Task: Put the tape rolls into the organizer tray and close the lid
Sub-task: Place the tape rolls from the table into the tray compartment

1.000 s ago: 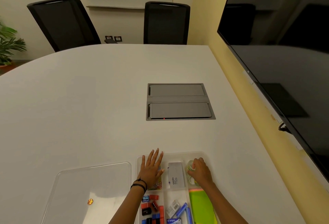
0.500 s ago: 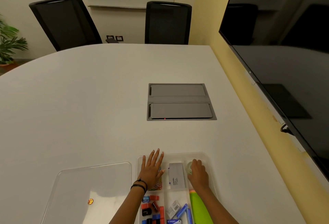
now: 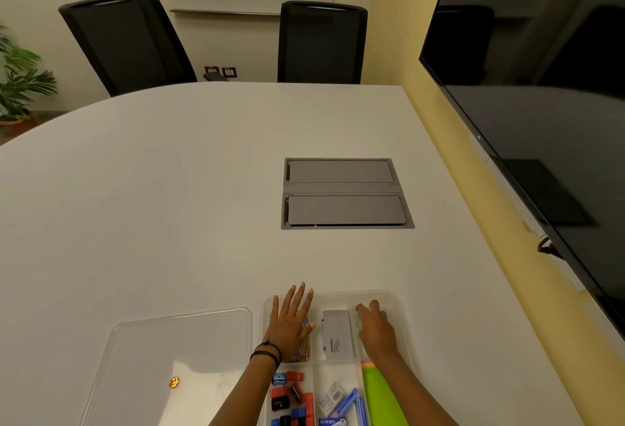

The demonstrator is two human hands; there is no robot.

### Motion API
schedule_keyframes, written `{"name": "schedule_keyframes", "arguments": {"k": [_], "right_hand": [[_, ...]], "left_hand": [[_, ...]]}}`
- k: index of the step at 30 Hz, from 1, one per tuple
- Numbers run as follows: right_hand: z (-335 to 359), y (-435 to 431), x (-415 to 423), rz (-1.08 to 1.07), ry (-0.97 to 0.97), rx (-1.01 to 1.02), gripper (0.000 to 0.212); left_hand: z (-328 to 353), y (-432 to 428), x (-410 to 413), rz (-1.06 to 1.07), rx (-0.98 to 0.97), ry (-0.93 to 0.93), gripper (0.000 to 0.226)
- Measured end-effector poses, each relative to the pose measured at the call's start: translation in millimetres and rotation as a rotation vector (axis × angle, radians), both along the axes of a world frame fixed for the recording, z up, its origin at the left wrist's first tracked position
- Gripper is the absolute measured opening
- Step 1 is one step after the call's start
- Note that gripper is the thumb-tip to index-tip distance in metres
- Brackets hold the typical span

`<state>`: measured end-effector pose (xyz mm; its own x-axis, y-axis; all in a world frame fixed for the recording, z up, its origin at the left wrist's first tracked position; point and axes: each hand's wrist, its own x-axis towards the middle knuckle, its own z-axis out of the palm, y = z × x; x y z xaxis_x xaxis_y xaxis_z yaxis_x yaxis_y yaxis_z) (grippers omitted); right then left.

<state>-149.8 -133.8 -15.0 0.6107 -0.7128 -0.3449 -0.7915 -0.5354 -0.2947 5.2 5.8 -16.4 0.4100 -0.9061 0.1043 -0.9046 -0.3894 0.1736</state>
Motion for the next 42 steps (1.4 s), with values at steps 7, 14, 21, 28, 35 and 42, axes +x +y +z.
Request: {"name": "schedule_keyframes", "arguments": {"k": [7, 14, 21, 28, 35, 42], "right_hand": [[1, -3, 2, -0.053, -0.062, 0.026, 0.052], [-1, -5, 3, -0.063, -0.045, 0.018, 0.046], [-3, -4, 6, -0.093, -0.035, -0.008, 0.03], [-9, -2, 7, -0.144, -0.065, -0.029, 0.033], [-11, 0, 8, -0.155, -0.082, -0.026, 0.039], [-8, 2, 9, -0.165, -0.116, 0.011, 0.047]], "left_hand": [[-6, 0, 0, 0.016, 0.022, -0.031, 0.063], [-4, 1, -1, 0.025, 0.001, -0.046, 0.059], [-4, 1, -1, 0.022, -0.003, -0.036, 0.059], [-6, 1, -1, 0.028, 0.006, -0.036, 0.059], [-7, 1, -1, 0.023, -0.022, -0.046, 0.059], [-13, 1, 0, 0.03, -0.012, -0.056, 0.06]]}}
